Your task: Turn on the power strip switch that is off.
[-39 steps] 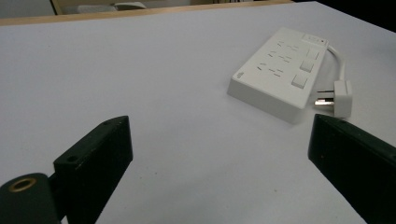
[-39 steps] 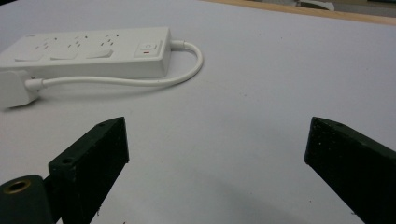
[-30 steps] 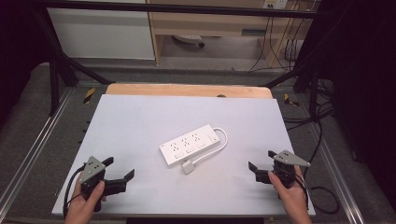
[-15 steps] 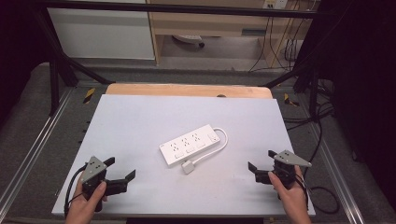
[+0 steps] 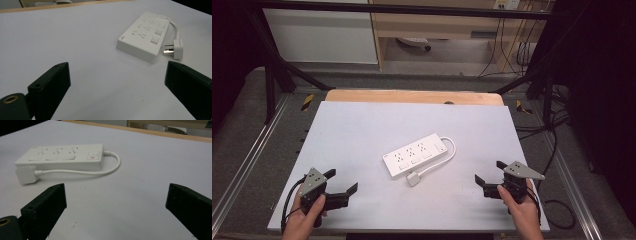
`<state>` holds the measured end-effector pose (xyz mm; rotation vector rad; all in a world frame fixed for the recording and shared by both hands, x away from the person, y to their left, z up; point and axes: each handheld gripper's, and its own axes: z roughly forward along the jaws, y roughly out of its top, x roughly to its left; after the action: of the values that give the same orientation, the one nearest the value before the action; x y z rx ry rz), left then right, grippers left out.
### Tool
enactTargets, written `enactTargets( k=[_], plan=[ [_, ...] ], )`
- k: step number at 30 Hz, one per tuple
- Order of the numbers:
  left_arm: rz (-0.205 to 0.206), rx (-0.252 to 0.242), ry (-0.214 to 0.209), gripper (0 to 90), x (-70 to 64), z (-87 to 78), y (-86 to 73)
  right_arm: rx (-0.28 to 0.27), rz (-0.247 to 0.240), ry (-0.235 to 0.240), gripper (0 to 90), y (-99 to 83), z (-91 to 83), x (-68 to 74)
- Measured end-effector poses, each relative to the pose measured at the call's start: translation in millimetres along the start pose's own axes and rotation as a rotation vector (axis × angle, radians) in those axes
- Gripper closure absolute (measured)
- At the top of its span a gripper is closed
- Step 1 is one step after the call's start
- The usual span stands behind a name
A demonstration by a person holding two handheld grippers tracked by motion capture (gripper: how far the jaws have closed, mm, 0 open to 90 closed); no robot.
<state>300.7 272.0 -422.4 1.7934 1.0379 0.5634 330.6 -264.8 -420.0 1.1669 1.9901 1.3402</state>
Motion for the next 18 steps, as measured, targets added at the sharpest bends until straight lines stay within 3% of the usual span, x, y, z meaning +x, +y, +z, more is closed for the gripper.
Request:
enactTargets(
  k=[6,7,18],
  plan=[
    [0.002,-0.003,0.013,6.0,0.8,-0.5,0.8,0.001,-0.016,0.016,3.0,10.4,-1.3,7.8],
    [-0.015,-0.007,0.024,6.0,1.4,-1.4,1.8,0.002,-0.018,0.011,3.7,12.8,-1.8,9.1],
    [-0.017,-0.001,0.01,5.4,2.2,0.0,0.0,-0.007,-0.044,0.049,2.6,44.7,-5.5,23.8]
  ],
)
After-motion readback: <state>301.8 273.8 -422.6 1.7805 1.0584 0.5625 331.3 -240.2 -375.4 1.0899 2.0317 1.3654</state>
